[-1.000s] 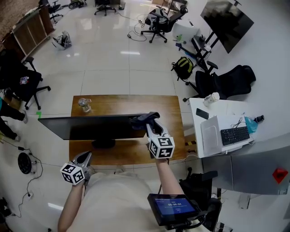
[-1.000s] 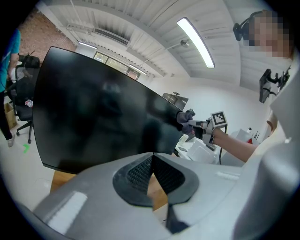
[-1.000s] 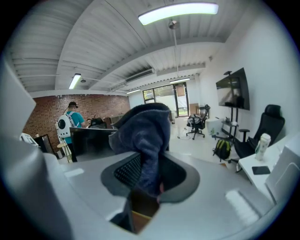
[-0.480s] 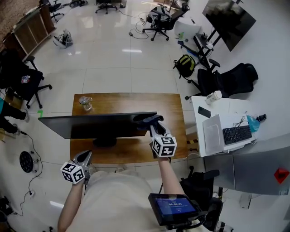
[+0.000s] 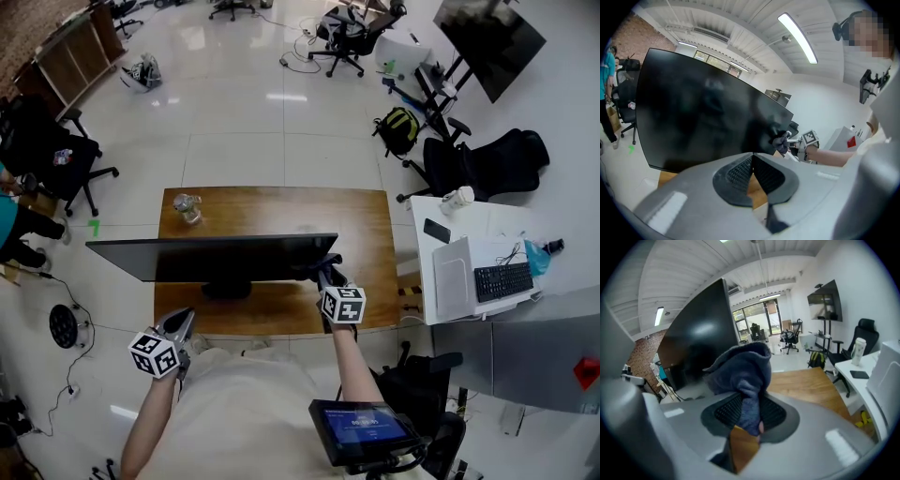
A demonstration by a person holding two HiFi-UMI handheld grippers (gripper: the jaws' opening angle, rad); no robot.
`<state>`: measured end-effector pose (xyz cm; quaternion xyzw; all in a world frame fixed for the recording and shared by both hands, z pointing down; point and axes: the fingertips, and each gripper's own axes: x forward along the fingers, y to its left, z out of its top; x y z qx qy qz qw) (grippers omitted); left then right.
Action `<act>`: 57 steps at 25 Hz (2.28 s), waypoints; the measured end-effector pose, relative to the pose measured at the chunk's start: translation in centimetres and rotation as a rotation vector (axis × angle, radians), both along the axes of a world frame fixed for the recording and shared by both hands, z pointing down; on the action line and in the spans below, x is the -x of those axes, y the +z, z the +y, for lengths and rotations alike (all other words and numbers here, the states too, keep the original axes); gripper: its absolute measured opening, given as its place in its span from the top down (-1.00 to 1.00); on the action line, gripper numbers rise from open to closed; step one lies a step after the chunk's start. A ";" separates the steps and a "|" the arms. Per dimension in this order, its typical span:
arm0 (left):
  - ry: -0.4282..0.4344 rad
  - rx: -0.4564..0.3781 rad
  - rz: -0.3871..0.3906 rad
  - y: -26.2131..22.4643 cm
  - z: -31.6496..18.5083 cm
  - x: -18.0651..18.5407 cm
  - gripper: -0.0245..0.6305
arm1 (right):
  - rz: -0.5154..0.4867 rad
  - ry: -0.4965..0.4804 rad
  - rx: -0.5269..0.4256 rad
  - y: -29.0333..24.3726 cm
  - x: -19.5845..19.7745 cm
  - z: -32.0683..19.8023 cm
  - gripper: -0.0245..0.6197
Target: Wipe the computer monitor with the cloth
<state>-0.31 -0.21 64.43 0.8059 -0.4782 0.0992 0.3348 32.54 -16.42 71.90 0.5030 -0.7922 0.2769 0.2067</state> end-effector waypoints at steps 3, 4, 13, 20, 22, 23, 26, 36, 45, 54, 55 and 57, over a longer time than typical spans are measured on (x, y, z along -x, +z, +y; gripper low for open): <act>-0.012 0.005 -0.004 0.0 0.1 0.4 0.95 | 0.012 -0.003 0.043 2.3 0.0 0.4 0.61; -0.018 0.007 -0.006 0.0 0.1 0.6 0.95 | 0.016 -0.005 0.059 3.2 0.0 0.5 0.61; -0.082 0.014 -0.026 -0.5 0.1 3.3 0.95 | 0.066 -0.031 0.196 10.9 -0.2 1.5 0.61; -0.118 0.041 -0.047 -0.6 1.4 4.9 0.95 | 0.085 -0.046 0.258 15.8 -0.4 2.2 0.61; -0.121 0.050 -0.050 -0.6 1.9 5.0 0.95 | 0.078 -0.028 0.261 16.2 -0.7 2.2 0.61; -0.122 0.053 -0.052 -0.6 2.2 5.1 0.95 | 0.075 -0.018 0.261 16.2 -0.7 2.2 0.61; -0.128 0.061 -0.052 -0.3 2.9 5.7 0.95 | 0.078 0.022 0.267 16.1 -0.7 2.3 0.62; -0.157 0.063 -0.044 0.2 4.5 9.9 0.95 | 0.063 0.022 0.311 16.4 6.2 3.5 0.62; -0.168 0.068 -0.022 0.5 5.4 15.0 0.95 | 0.070 -0.007 0.339 16.2 13.4 4.8 0.62; -0.139 0.069 -0.001 1.2 6.0 19.3 0.95 | 0.062 -0.088 0.366 16.1 23.2 6.5 0.62; -0.135 0.067 -0.001 1.3 6.1 19.8 0.95 | 0.065 -0.100 0.367 16.1 24.3 6.6 0.62; -0.131 0.059 0.001 1.4 6.1 20.7 0.95 | 0.076 -0.120 0.372 16.2 26.3 6.9 0.62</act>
